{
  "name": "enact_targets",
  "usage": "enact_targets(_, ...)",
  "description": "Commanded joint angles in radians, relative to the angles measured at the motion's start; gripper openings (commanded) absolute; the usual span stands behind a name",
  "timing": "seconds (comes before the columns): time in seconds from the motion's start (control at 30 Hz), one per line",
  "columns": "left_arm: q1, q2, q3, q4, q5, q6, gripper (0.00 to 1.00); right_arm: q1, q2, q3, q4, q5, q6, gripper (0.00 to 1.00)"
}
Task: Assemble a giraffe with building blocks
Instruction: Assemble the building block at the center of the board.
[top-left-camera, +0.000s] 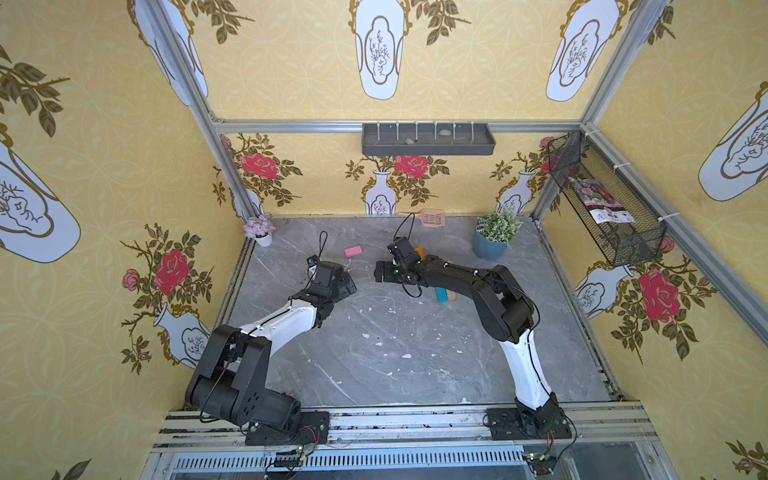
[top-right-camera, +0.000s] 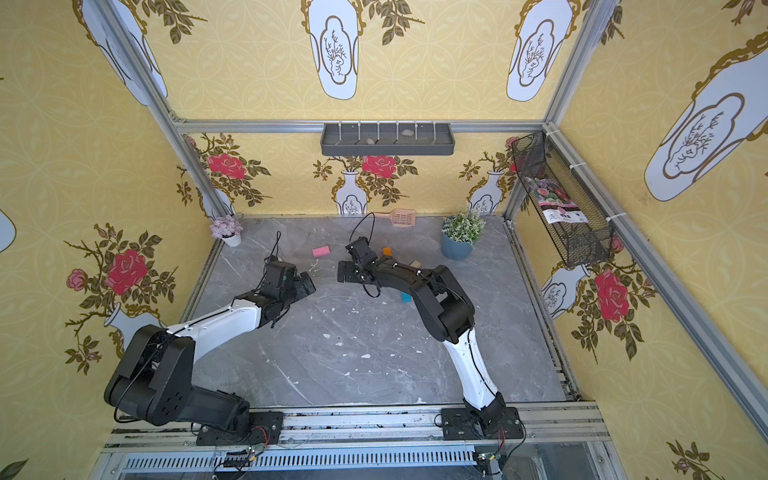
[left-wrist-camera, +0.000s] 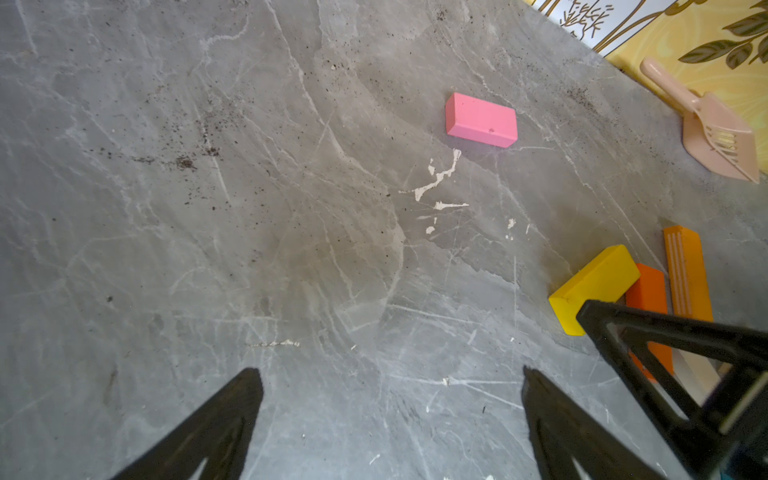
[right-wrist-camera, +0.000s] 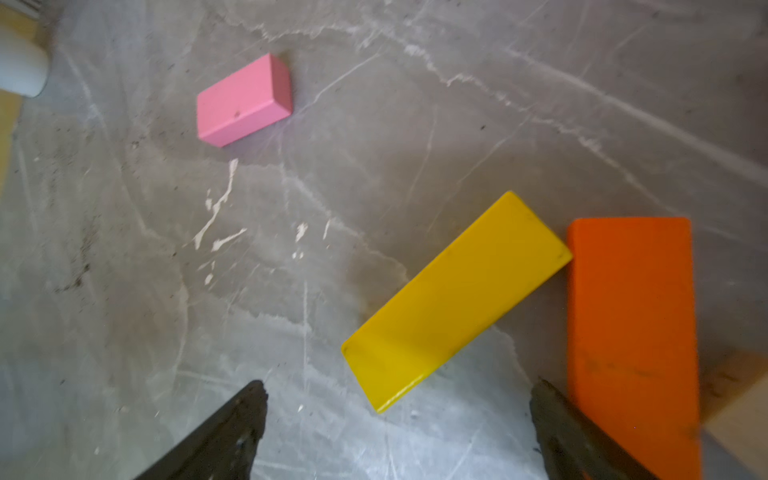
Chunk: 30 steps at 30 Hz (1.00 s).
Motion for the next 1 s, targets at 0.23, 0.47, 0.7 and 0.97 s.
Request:
enact_targets(0.23,0.004,-0.055,-0.004,-0.065,-0.074,0.011,0.99,0.036,0.147,0.238,-0.253,0.202,0.036,0.77)
enact_targets(0.47,0.004,-0.076,-0.021,-0.043,-0.096,0.014,0.99,0.047,0.200,0.306,-0.313,0.232,-0.022,0.60)
enact_targets(0.7,0.005,-0.017,0.023,-0.076,-0.066,0.018,0.99,0.049,0.195,0.242,-0.201,0.155,-0.153,0.48)
enact_targets(0.97,0.005,-0.062,-0.001,-0.067,-0.106,0.018,0.99,0.055,0.169,0.192,-0.135,0.117,-0.252,0.46)
